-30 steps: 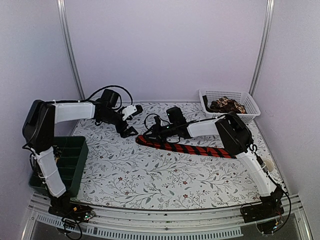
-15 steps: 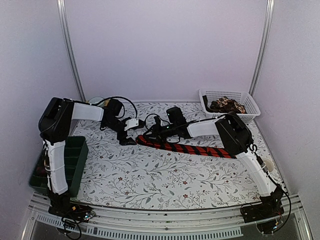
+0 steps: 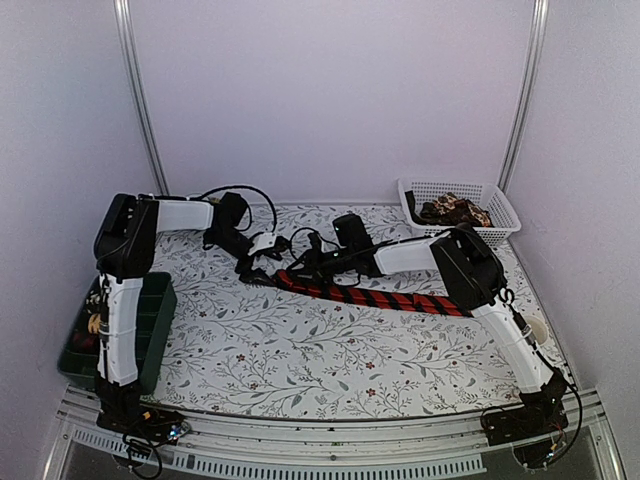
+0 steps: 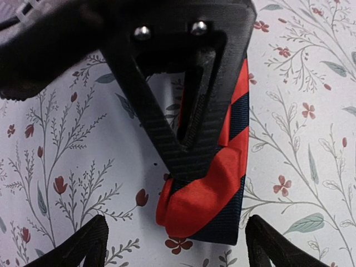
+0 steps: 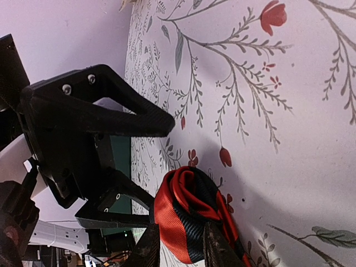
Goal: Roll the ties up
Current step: Roll the tie at the center of the board.
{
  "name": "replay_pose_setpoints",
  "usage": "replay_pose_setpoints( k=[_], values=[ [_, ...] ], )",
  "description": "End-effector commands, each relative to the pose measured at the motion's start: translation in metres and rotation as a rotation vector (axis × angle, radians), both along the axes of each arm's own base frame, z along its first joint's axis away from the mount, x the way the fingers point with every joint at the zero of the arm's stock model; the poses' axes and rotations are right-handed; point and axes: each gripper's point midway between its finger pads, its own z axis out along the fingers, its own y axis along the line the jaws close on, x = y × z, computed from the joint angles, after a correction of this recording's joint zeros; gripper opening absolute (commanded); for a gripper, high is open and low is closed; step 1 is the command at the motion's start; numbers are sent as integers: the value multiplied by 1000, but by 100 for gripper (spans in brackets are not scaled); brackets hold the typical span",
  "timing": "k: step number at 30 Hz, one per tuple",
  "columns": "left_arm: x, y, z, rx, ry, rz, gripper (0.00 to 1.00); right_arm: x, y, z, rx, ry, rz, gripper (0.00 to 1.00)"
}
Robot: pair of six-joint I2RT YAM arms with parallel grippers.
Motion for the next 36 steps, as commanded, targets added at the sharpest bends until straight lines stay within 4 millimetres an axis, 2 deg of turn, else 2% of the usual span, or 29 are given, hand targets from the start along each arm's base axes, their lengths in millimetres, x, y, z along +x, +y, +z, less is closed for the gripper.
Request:
replay_pose_setpoints(
  k=[1,4,11,18,21,27,31,33,36],
  values=[
    [-26,-3,-5,-12,89,-66,83,-16,-2,-56,-73,71,30,27],
    [-28,-2,-6,-9,95,-66,80,-14,-2,-54,-72,65,29,27],
    [-25,-6,-18,39,95,-35,63,-15,-3,-50,-73,58,32,27],
    [-25,-10,-27,78,89,-19,63,-18,-4,-48,-73,55,41,27],
    [-27,-11,-27,83,81,-24,59,-19,-5,-48,-76,53,43,27],
    [-36,-20,-26,114,83,-13,45,-21,-7,-42,-77,41,49,28],
    [-47,-24,-29,138,107,6,44,-22,-12,-34,-79,25,48,29],
    [-54,-23,-32,164,161,41,44,-24,-16,-33,-85,20,49,31],
    [-70,-22,-38,203,260,105,37,-27,-23,-27,-93,9,42,33]
  ],
)
